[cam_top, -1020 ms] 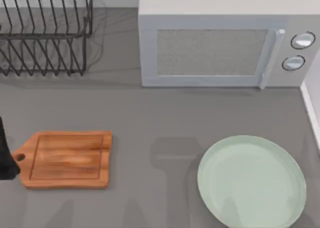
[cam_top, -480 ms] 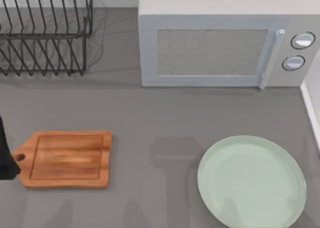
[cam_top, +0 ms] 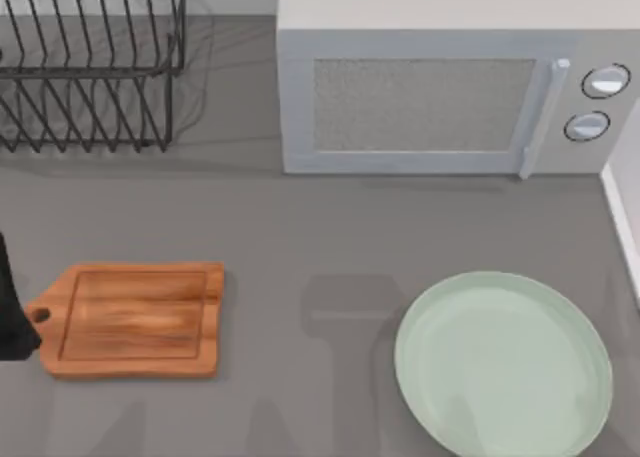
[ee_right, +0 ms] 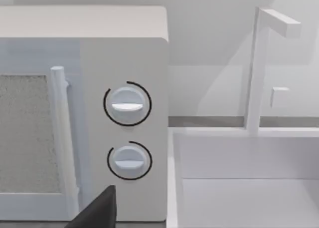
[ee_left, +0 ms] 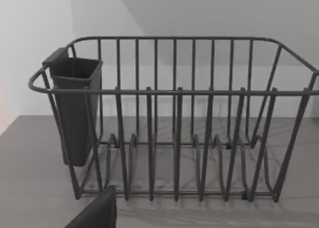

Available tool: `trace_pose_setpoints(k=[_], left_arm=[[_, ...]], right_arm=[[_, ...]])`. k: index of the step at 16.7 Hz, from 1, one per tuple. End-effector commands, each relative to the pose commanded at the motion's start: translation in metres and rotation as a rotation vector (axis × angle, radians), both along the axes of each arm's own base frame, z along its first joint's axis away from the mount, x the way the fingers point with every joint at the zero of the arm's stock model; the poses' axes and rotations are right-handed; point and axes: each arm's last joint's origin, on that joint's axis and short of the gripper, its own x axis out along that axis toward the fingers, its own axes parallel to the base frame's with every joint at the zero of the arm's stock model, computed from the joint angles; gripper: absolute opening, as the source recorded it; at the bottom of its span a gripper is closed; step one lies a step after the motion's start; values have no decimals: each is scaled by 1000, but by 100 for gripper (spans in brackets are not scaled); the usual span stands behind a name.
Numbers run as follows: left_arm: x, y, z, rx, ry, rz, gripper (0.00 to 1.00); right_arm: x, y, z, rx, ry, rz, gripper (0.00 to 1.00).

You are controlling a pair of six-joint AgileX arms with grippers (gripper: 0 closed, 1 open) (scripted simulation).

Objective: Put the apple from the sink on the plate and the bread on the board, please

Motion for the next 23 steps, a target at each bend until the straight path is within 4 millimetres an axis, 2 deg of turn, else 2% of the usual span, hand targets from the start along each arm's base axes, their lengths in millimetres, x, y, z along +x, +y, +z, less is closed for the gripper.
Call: trace_pose_setpoints(k=[8, 11, 14, 18, 21, 23], left_arm=[[0, 0, 0, 0, 0, 0, 100], [0, 0, 0, 0, 0, 0, 100], [0, 0, 0, 0, 0, 0, 100], [0, 0, 0, 0, 0, 0, 100], [0, 0, 0, 0, 0, 0, 100], [0, 0, 0, 0, 0, 0, 100]], right_arm=[[0, 0, 2, -2, 7, -2, 100], [2, -3, 18, -23, 75, -24, 100], [11, -7, 44, -55, 218, -57, 100], [48, -20, 79, -95, 504, -99, 100], [94, -37, 93, -107, 756, -114, 100], [129, -53, 92, -104, 926, -112, 100]])
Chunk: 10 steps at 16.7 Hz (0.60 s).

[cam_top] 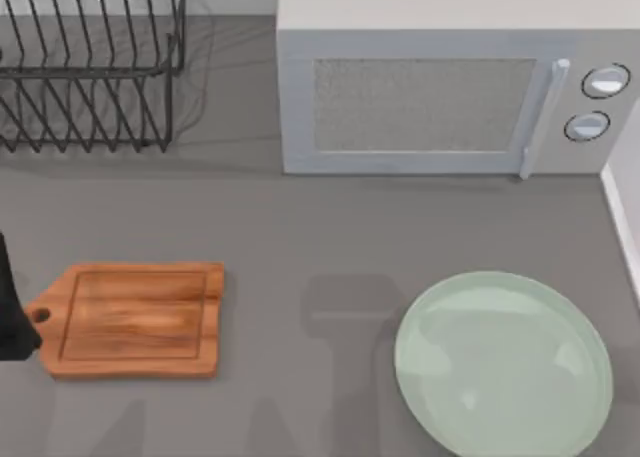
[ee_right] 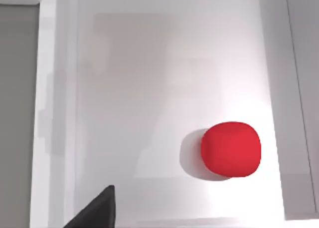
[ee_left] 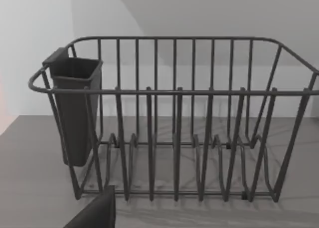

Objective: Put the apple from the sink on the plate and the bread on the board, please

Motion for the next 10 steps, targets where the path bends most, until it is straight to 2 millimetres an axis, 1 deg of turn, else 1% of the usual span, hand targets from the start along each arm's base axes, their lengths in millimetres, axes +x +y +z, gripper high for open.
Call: trace_pose_setpoints(k=[2, 5, 7, 10], left_arm=[[0, 0, 0, 0, 0, 0, 100], [0, 0, 0, 0, 0, 0, 100], [0, 0, 0, 0, 0, 0, 100], [0, 0, 0, 0, 0, 0, 100]], right_arm=[[35, -18, -10, 21, 163, -7, 100], [79, -47, -37, 67, 377, -10, 100], [99, -63, -59, 100, 491, -9, 100], [118, -81, -83, 138, 602, -5, 100]])
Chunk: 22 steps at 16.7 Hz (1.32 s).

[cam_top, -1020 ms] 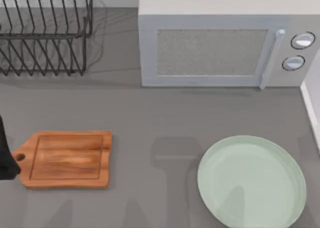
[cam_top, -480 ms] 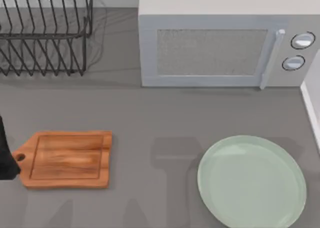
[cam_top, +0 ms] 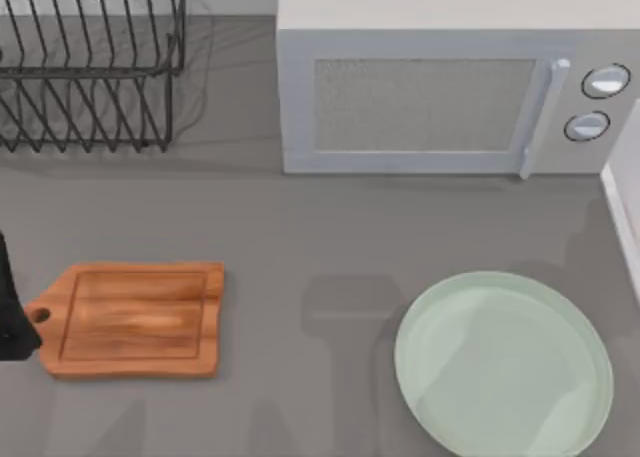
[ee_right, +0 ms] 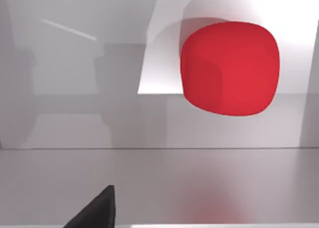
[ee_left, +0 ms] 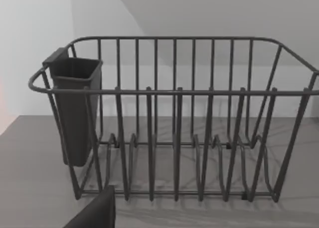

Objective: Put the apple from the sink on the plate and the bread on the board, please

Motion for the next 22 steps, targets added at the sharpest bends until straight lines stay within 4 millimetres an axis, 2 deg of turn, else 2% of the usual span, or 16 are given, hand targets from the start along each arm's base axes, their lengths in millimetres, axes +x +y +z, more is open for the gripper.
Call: trace_pose_setpoints(k=[3, 7, 9, 12, 15, 18, 20, 22], left_arm=[[0, 0, 0, 0, 0, 0, 100], [0, 0, 0, 0, 0, 0, 100], [0, 0, 0, 0, 0, 0, 100], [0, 0, 0, 0, 0, 0, 100], [0, 0, 0, 0, 0, 0, 100], [0, 0, 0, 0, 0, 0, 100], [0, 0, 0, 0, 0, 0, 100], [0, 0, 0, 0, 0, 0, 100]], right_arm=[[6, -7, -10, 16, 39, 0, 100], [6, -5, -10, 15, 38, 4, 100], [7, -5, -16, 16, 41, 4, 100], [11, -7, -50, 18, 47, 3, 100], [15, -10, -100, 8, 21, 2, 100], [11, -8, -144, 10, 25, 0, 100], [6, -7, -160, 15, 38, 0, 100], [6, -7, -162, 16, 39, 0, 100]])
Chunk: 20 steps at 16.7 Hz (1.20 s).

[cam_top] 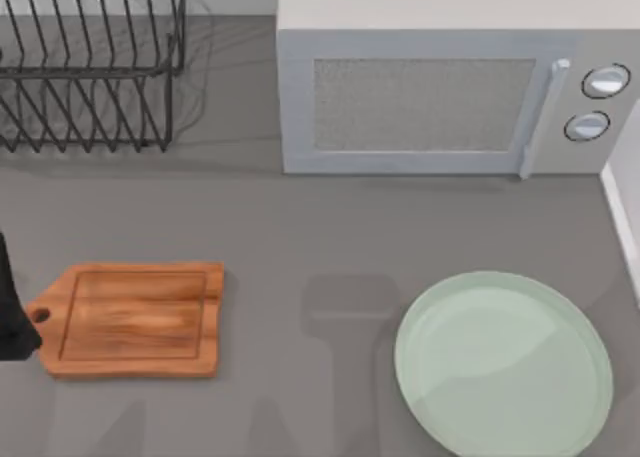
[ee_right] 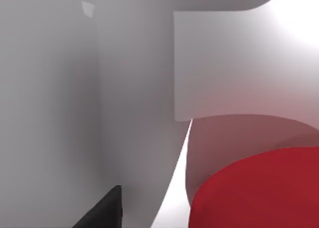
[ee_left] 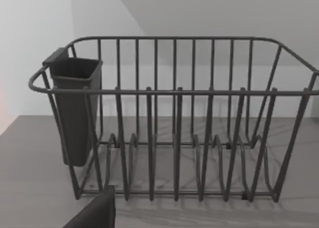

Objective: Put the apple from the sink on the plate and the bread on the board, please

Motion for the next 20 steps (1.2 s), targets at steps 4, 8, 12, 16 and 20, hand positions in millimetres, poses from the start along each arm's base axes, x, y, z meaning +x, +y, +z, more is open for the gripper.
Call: trace_pose_setpoints(k=[4, 8, 12, 16, 20], left_arm=[[0, 0, 0, 0, 0, 0, 100], [0, 0, 0, 0, 0, 0, 100], [0, 0, 0, 0, 0, 0, 100], [0, 0, 0, 0, 0, 0, 100], [0, 0, 0, 0, 0, 0, 100]], right_arm=[[0, 0, 0, 0, 0, 0, 85], [0, 0, 0, 0, 0, 0, 55], [0, 0, 0, 0, 0, 0, 25], [0, 0, 0, 0, 0, 0, 0], [0, 0, 0, 0, 0, 0, 0]])
